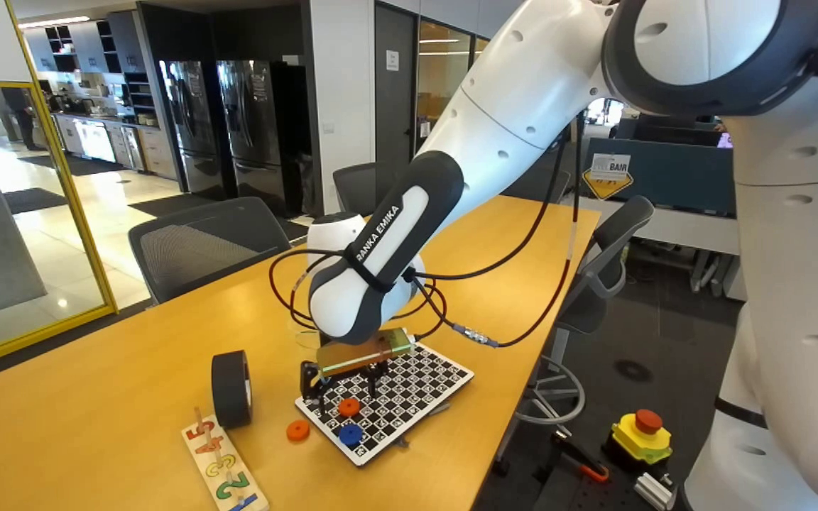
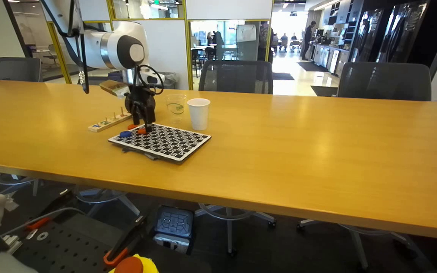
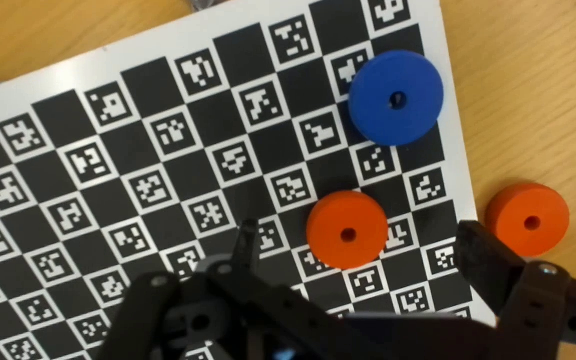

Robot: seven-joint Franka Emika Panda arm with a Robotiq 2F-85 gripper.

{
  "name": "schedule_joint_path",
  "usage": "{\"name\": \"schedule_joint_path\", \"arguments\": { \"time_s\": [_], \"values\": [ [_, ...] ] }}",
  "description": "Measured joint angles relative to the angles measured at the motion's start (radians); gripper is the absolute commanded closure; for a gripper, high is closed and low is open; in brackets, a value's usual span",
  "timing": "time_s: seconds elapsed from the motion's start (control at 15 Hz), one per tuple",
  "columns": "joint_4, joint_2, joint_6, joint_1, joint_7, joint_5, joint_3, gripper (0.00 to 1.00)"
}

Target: Put two rings in the clear cup and the rest in the white cup

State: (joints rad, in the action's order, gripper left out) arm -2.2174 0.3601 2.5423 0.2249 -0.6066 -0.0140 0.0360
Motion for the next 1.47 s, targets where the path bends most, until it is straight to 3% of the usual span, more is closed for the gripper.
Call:
{"name": "schedule_joint_path", "arguments": {
  "time_s": [0.2,0.27,0.33,0.73,0.87,1.47],
  "values": [
    [0.009,0.013,0.000,0.000,0.000,0.000,-0.006,0.00],
    [0.010,0.015,0.000,0.000,0.000,0.000,-0.008,0.25],
    [0.011,0.016,0.000,0.000,0.000,0.000,-0.011,0.27],
    [0.011,0.016,0.000,0.000,0.000,0.000,-0.020,0.73],
    [0.011,0.012,-0.001,0.000,0.001,0.000,-0.024,0.83],
    [0.014,-0.044,-0.001,-0.019,0.018,0.000,-0.049,0.83]
  ]
}}
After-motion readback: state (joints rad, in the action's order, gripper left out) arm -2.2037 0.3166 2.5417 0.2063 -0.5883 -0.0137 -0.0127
